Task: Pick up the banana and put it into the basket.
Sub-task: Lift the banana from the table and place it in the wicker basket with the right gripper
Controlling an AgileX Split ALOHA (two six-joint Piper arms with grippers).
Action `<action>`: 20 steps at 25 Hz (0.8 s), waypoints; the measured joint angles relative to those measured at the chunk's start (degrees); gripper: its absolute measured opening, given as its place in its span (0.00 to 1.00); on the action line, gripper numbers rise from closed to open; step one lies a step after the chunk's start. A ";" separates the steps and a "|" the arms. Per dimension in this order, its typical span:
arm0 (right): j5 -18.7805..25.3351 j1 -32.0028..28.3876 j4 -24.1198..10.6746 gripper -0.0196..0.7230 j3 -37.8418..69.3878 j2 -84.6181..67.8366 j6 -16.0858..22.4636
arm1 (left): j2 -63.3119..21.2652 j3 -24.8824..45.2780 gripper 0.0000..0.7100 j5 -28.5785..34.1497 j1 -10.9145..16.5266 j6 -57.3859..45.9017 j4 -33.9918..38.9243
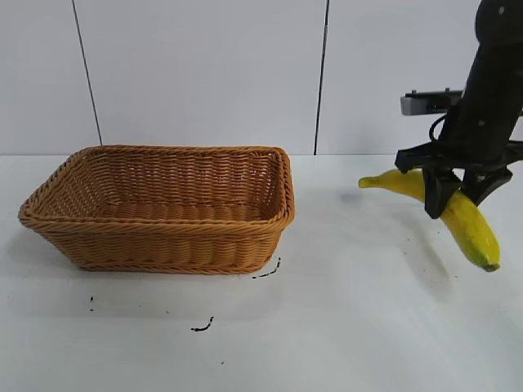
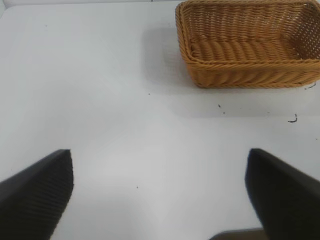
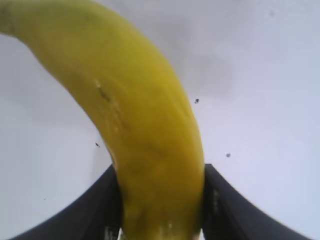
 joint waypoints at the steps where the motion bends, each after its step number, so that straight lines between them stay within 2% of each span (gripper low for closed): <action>1: 1.43 0.00 -0.06 0.42 -0.58 -0.90 -0.69 | 0.00 0.00 0.98 0.00 0.00 0.00 0.00; 5: 9.21 0.00 -0.36 0.42 -6.88 -2.21 -2.02 | 0.00 0.00 0.98 0.00 0.00 0.00 0.00; 9: 13.89 0.37 -0.33 0.42 -14.63 -2.21 -2.07 | 0.00 0.00 0.98 0.00 0.00 0.00 0.00; 12: 16.40 1.90 -0.26 0.42 -18.81 -2.25 -2.20 | 0.00 0.00 0.98 0.00 0.00 0.00 0.00; 20: 18.46 8.65 -0.07 0.42 -27.02 -0.75 -3.50 | 0.00 0.00 0.98 0.00 0.00 0.00 0.00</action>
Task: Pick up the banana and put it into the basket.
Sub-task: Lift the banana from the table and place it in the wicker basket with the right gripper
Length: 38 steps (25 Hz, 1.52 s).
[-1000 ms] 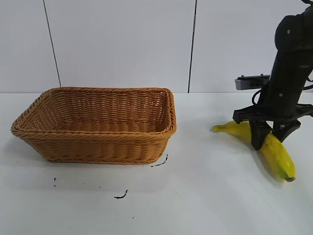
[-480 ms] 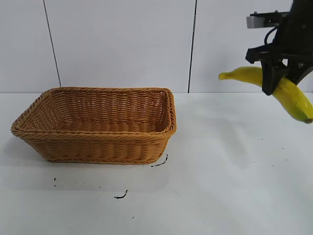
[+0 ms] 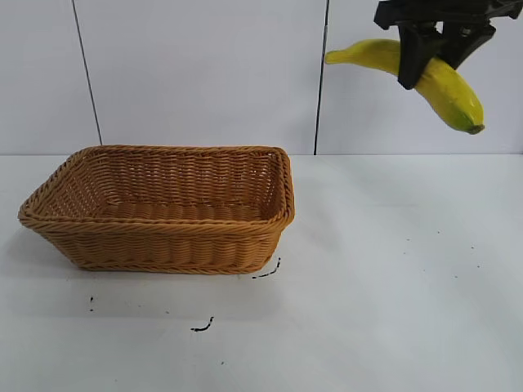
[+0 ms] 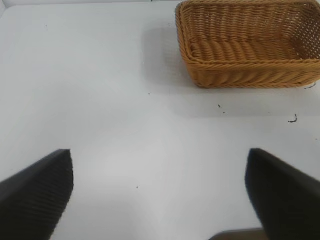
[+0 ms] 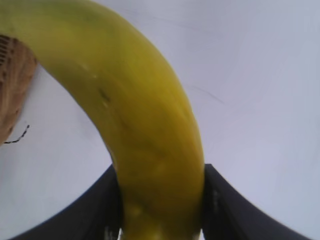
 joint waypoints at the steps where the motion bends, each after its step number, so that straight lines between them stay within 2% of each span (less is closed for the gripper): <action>1: 0.00 1.07 -0.06 0.42 -1.42 0.69 -0.05 | 0.00 0.00 0.98 0.00 0.00 0.00 0.00; 8: 0.05 9.02 -0.45 0.42 -9.86 6.16 -0.41 | 0.00 0.00 0.98 0.00 0.00 0.00 0.00; 13: -1.01 15.06 -0.45 0.42 -13.55 10.26 -3.44 | 0.00 0.00 0.98 0.00 0.00 0.00 0.00; 15: -3.21 17.49 -0.85 0.42 -14.40 12.11 -4.40 | 0.00 0.00 0.98 0.00 0.00 0.00 0.00; 17: -7.38 19.59 -1.63 0.42 -14.76 13.91 -6.43 | 0.00 0.00 0.98 -0.05 0.00 0.00 0.00; 21: -15.78 23.41 -2.95 0.42 -14.81 17.11 -14.93 | 0.00 0.00 0.98 0.00 0.00 0.00 0.00; 24: -20.48 25.23 -3.02 0.42 -14.81 18.75 -18.73 | 0.00 0.00 0.98 0.00 0.00 0.00 0.00; 27: -22.43 25.67 -3.00 0.42 -14.81 20.51 -19.52 | 0.00 0.00 0.98 0.00 0.00 0.00 0.00; 33: -19.92 25.06 -3.97 0.42 -14.81 24.04 -19.74 | 0.00 0.00 0.98 0.00 0.00 0.00 0.00; 38: -21.94 24.53 -3.24 0.42 -14.81 26.32 -19.74 | 0.00 0.00 0.98 0.00 0.00 0.00 0.00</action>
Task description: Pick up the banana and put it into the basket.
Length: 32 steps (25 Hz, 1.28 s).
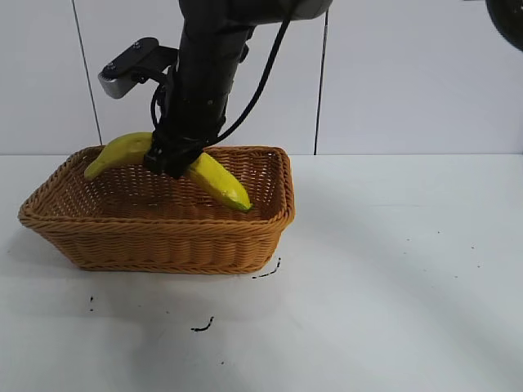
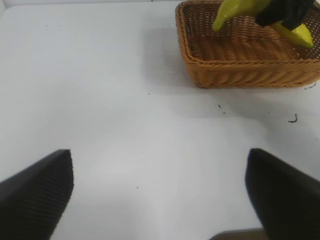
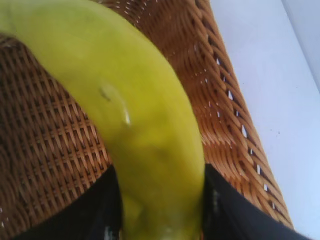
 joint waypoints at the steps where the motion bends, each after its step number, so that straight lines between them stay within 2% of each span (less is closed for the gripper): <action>1: -0.21 -0.17 0.12 0.42 0.00 0.26 0.00 | 0.00 0.00 0.98 0.00 0.00 0.00 0.00; 9: -0.21 -0.17 1.49 0.43 0.00 1.08 0.05 | 0.00 0.00 0.98 0.00 0.00 0.00 0.00; 10: -0.21 -0.17 1.84 0.48 0.00 1.08 0.05 | 0.00 0.00 0.98 0.00 0.00 0.00 0.00; 13: -0.70 -0.17 2.47 0.79 0.00 1.08 0.45 | 0.00 0.00 0.98 0.00 0.00 0.00 0.00; 14: -0.94 -0.17 2.59 0.86 0.00 1.08 1.38 | 0.00 0.00 0.98 0.00 0.00 0.00 0.00; 17: -1.23 -0.17 2.53 0.94 0.00 0.97 5.06 | 0.00 0.00 0.98 0.00 0.00 0.00 0.00; 20: -0.69 -0.29 2.30 0.96 -0.19 0.12 9.66 | 0.00 0.00 0.98 0.00 0.00 0.00 0.00; 23: 2.73 -1.10 2.25 0.96 -1.99 -1.49 15.76 | 0.00 0.00 0.98 0.00 0.00 0.00 0.00; 26: 9.10 -2.92 2.50 0.96 -5.67 -3.07 20.70 | 0.00 0.00 0.98 0.00 0.00 0.00 0.00; 29: 14.89 -5.70 4.16 0.96 -9.75 -3.56 24.20 | 0.00 0.00 0.98 0.00 0.00 0.00 0.00; 32: 18.41 -9.29 6.29 0.96 -11.78 -3.64 26.13 | 0.00 0.00 0.98 0.00 0.00 0.00 0.00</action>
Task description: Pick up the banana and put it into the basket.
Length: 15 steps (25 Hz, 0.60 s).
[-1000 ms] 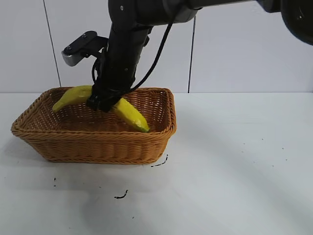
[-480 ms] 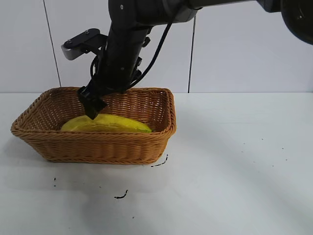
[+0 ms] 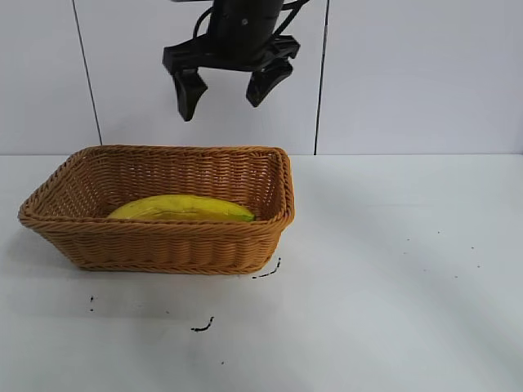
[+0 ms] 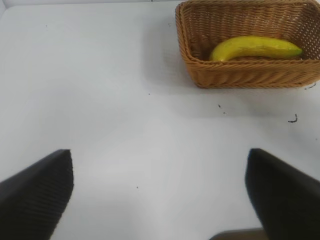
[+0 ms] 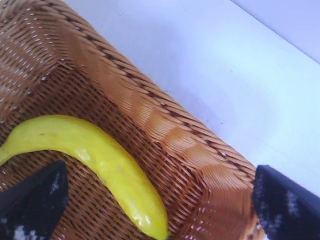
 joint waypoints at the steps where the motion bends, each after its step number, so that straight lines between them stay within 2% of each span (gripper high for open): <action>1: 0.79 -1.35 0.10 0.96 -0.11 0.00 0.27 | 0.00 0.00 0.98 0.00 0.00 0.00 0.00; 5: 3.13 -6.95 -0.44 0.96 -0.18 0.00 0.89 | 0.00 0.00 0.98 0.02 0.00 0.00 0.00; 15: 3.39 -23.51 -1.49 0.96 0.69 0.00 2.62 | 0.00 0.00 0.98 0.02 0.00 0.00 0.00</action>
